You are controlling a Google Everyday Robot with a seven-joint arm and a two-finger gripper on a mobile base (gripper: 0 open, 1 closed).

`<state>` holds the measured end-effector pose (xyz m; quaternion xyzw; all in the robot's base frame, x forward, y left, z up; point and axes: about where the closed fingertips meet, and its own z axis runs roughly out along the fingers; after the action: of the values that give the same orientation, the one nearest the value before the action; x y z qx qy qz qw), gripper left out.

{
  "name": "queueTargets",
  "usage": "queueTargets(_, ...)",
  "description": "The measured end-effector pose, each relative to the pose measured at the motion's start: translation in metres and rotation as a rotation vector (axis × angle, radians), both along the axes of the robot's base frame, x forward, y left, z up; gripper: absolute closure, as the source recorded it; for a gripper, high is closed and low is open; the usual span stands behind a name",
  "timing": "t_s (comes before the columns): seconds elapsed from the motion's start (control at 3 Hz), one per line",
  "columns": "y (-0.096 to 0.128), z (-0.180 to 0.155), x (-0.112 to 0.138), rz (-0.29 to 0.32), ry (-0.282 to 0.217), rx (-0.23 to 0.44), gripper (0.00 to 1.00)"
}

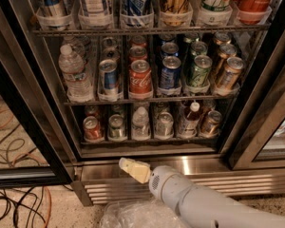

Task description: Pick 7up can from bottom shelf of fridge

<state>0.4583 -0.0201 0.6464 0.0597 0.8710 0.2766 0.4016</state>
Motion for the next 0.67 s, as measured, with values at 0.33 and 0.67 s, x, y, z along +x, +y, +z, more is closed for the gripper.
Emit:
queueTargets(0.33, -0.007, -0.003, 0.008, -0.046, -0.028, -0.031, 0.0)
queueTargets(0.67, 0.002, -0.023, 0.003, -0.057, -0.058, -0.136, 0.0)
